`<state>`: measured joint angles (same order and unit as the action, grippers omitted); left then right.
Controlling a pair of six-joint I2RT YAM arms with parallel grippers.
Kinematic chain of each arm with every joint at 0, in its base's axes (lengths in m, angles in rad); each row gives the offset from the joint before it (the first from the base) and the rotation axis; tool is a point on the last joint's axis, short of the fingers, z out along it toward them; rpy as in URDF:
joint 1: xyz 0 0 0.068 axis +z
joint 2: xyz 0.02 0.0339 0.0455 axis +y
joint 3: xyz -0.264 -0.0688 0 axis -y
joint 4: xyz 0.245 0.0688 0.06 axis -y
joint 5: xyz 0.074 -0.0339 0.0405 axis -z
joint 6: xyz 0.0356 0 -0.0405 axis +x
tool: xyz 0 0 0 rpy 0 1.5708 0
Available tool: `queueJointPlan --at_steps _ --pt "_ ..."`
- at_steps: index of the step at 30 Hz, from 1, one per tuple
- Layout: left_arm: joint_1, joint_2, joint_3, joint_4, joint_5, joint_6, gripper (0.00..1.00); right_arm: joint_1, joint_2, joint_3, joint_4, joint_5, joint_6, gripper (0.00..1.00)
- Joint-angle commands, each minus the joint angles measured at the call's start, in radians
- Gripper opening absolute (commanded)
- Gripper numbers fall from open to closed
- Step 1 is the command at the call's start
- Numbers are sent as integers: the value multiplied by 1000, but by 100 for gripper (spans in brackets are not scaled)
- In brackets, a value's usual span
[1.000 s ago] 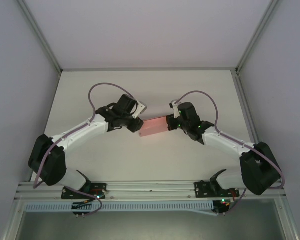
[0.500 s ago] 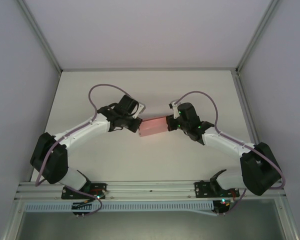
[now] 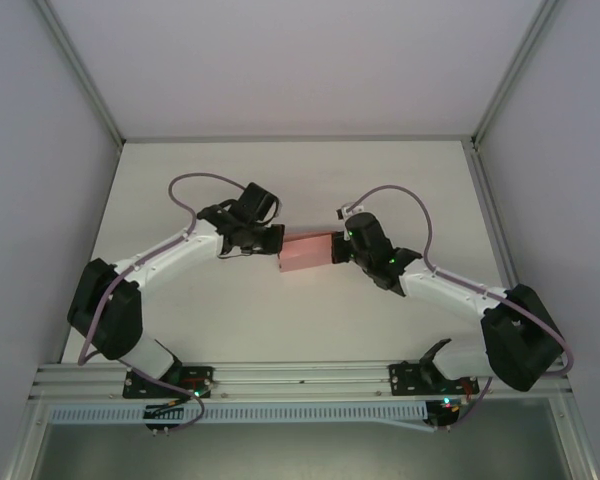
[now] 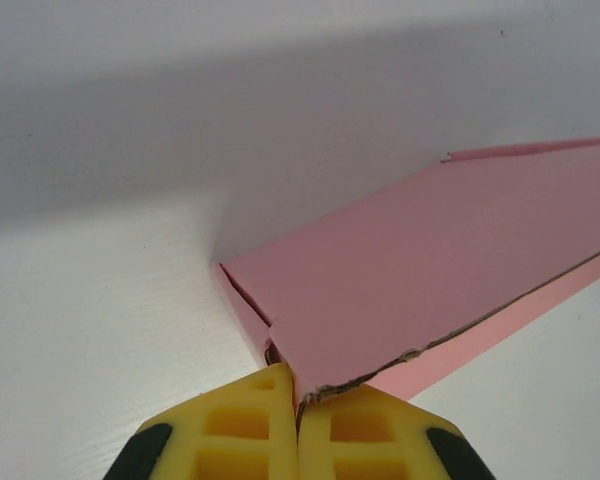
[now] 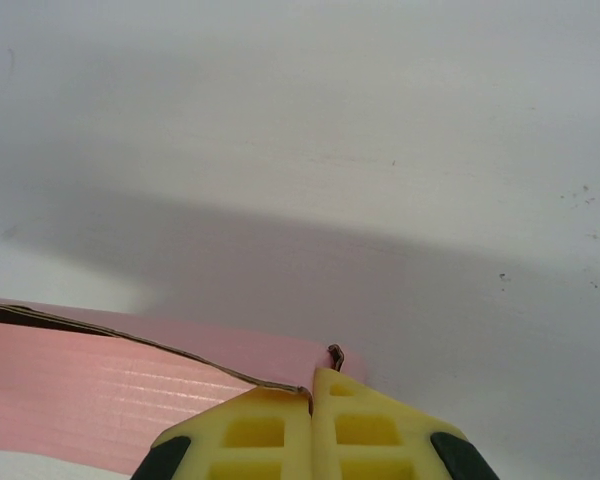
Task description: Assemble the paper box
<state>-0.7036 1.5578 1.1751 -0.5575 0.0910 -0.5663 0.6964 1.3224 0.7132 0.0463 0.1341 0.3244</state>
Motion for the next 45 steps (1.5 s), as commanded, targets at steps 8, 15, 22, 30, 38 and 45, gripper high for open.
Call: queueJointPlan --at_steps 8,15,22,30,38,45 --pt "-53 55 -72 62 -94 -32 0 24 -20 -91 -24 0 42 0" --pt "-153 -26 -260 243 -243 26 0 27 -53 -202 167 -14 -7 0" --pt "-157 -73 -423 434 -267 48 0 28 -42 -243 224 -40 -53 0" --pt "-163 -84 -499 533 -276 114 0 29 -56 -284 304 -28 -47 0" --pt "-167 -89 -511 557 -291 102 0 29 -110 -207 242 -125 -12 52" --pt "-181 -87 -486 543 -321 99 0 29 -169 -161 205 -89 49 87"
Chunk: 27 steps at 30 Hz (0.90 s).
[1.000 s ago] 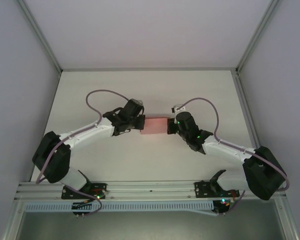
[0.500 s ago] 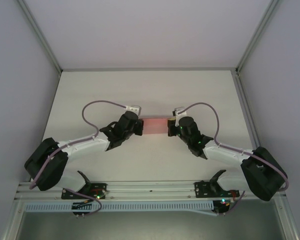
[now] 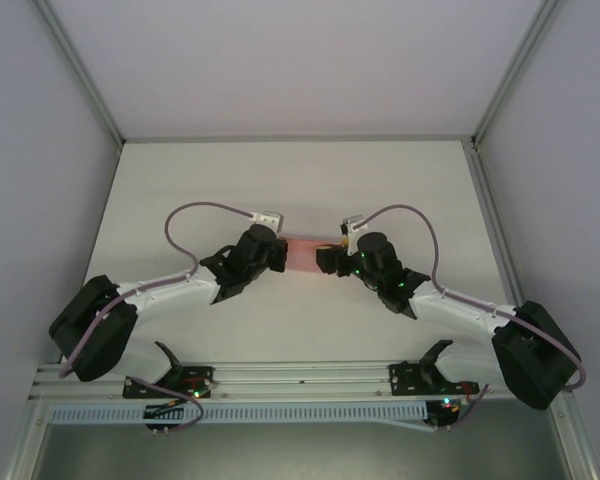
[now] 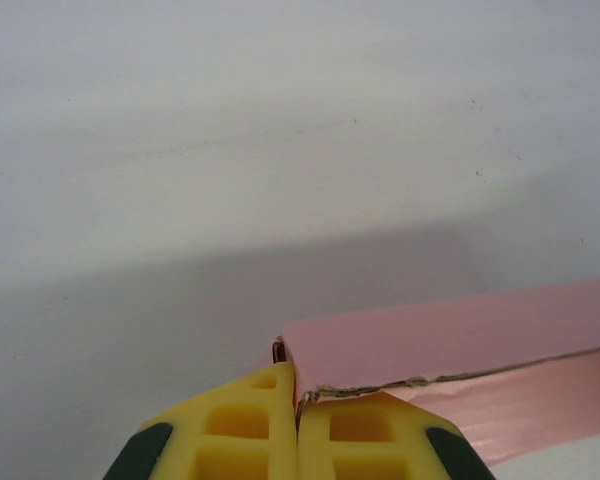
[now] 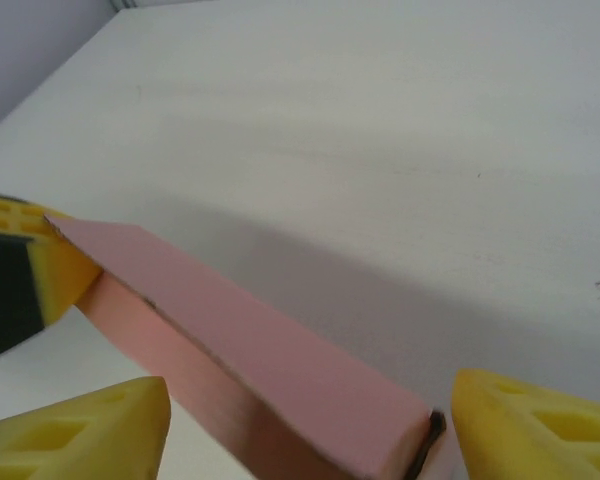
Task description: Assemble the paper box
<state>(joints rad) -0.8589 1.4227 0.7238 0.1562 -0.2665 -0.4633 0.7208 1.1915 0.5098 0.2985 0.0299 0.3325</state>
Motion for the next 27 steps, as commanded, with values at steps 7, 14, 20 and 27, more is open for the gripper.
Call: queueJointPlan --at_steps 7,14,20,27 --pt "-50 70 -13 -180 7 -13 0 3 -119 57 -153 225 183 100" --pt "-68 72 0 -186 -3 -6 0 -17 -124 67 -268 267 250 100" --pt "-76 80 16 -202 15 18 0 -62 -77 8 -290 148 332 97" --pt "-86 57 41 -220 24 53 3 -62 -58 -73 -246 60 428 75"
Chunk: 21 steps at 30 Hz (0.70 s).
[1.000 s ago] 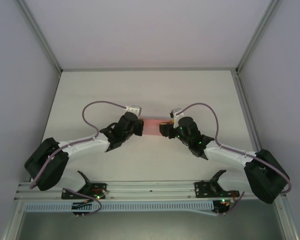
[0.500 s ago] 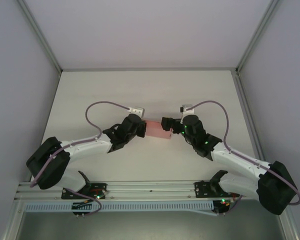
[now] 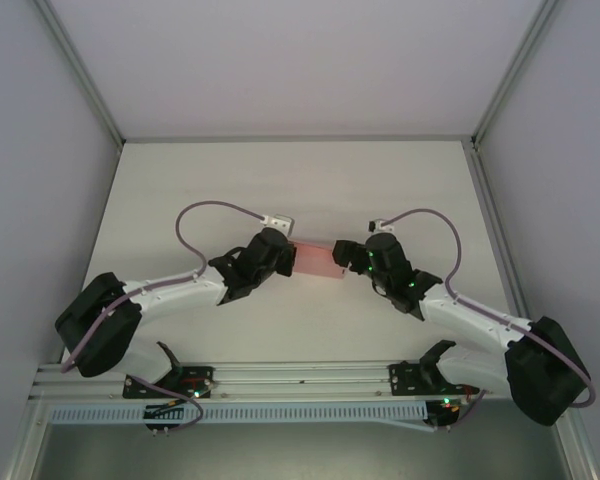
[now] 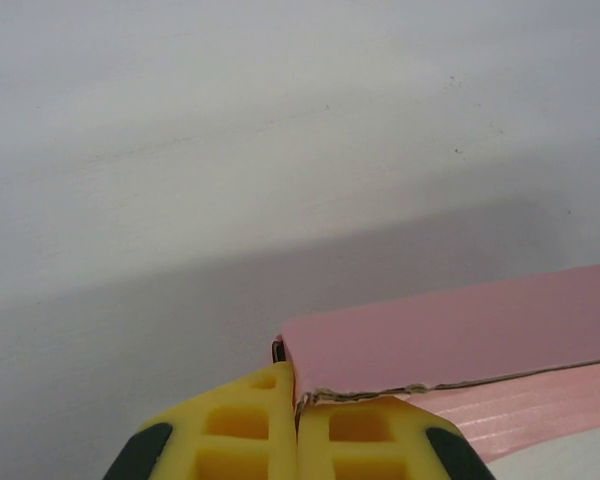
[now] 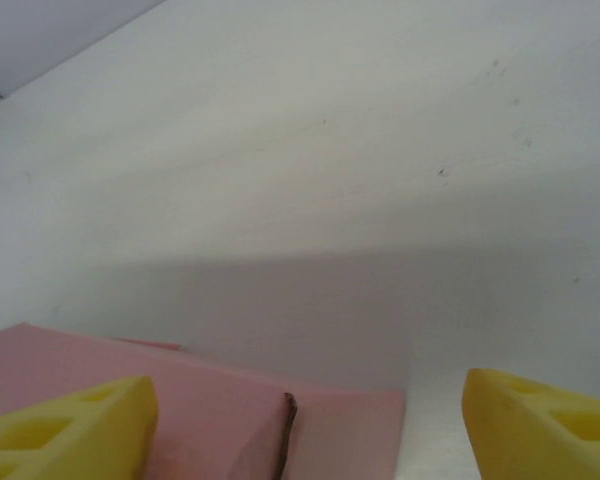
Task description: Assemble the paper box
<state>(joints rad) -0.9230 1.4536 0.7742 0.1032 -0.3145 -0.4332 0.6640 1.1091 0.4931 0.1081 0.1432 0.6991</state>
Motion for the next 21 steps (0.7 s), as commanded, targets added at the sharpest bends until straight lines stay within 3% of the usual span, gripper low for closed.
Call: queueJointPlan --at_steps 1,4,9,17,19,20,21 --pt "-22 20 1 -177 72 24 5 -3 20 -71 -41 -62 79 72" --pt "-22 -8 11 -192 99 37 14 -3 9 -111 -5 -65 117 62" --pt "-25 -73 33 -250 127 56 41 0 19 -122 4 -66 147 58" --pt "-20 -174 64 -326 159 48 71 5 56 -114 9 -66 171 50" --pt "7 -183 86 -350 170 -3 93 6 60 -117 9 -65 177 49" --pt "30 -185 92 -351 198 -24 100 7 61 -120 9 -67 179 49" --pt "58 -184 95 -341 239 -40 100 6 61 -123 10 -67 181 49"
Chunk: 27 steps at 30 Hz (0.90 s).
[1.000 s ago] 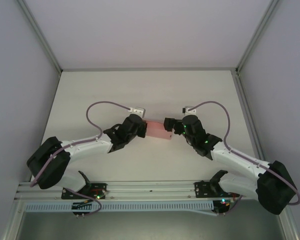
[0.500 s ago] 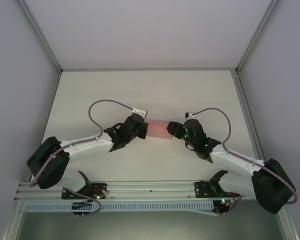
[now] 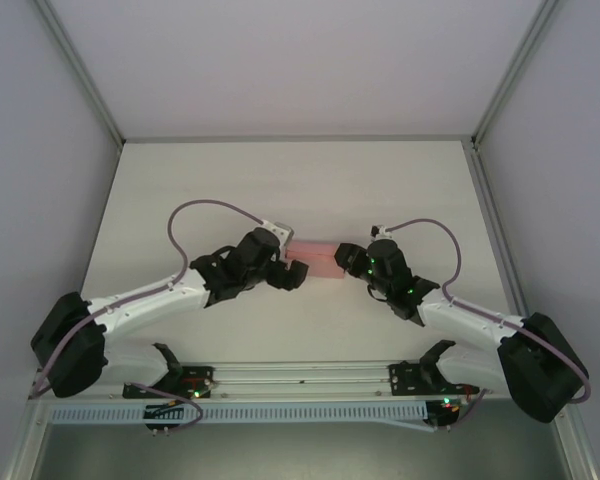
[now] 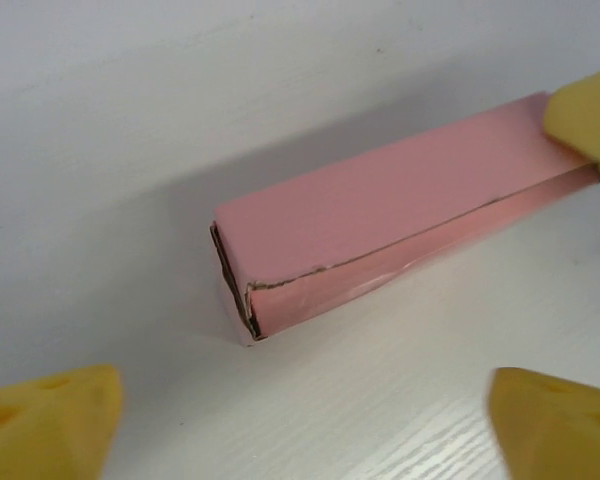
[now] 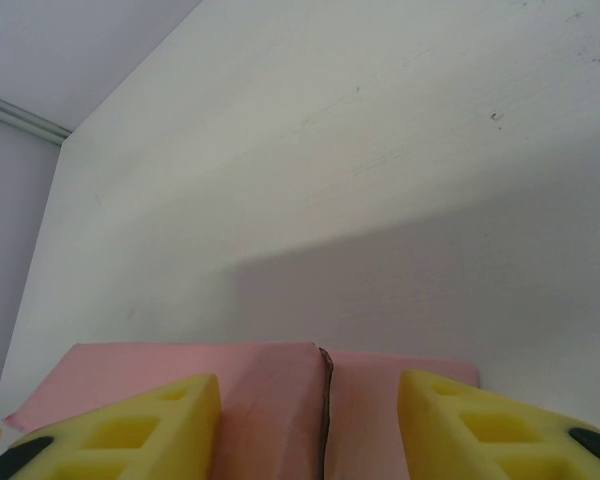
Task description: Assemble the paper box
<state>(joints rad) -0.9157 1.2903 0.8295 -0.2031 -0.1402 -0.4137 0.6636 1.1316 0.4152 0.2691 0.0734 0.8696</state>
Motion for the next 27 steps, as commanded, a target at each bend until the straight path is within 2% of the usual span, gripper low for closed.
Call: queueJointPlan --at_steps 1,5,9,12,14,17,22,24,27 --pt "88 -18 38 -14 116 -80 100 8 39 -47 -149 7 15 49" --pt "218 17 25 89 314 -129 100 7 37 -55 -153 13 14 46" --pt "269 65 20 135 400 -127 100 7 36 -58 -158 23 11 44" --pt "281 99 15 147 429 -116 99 7 40 -65 -151 31 11 42" --pt "290 120 -5 174 459 -116 95 6 47 -67 -151 32 6 38" --pt "303 141 -34 215 508 -128 92 7 66 -77 -132 38 3 30" --pt "316 158 -76 236 516 -132 88 5 97 -106 -77 29 5 20" --pt "324 165 -88 246 525 -135 88 5 100 -123 -61 36 5 12" --pt "336 177 -97 261 536 -142 84 5 105 -141 -48 46 5 8"
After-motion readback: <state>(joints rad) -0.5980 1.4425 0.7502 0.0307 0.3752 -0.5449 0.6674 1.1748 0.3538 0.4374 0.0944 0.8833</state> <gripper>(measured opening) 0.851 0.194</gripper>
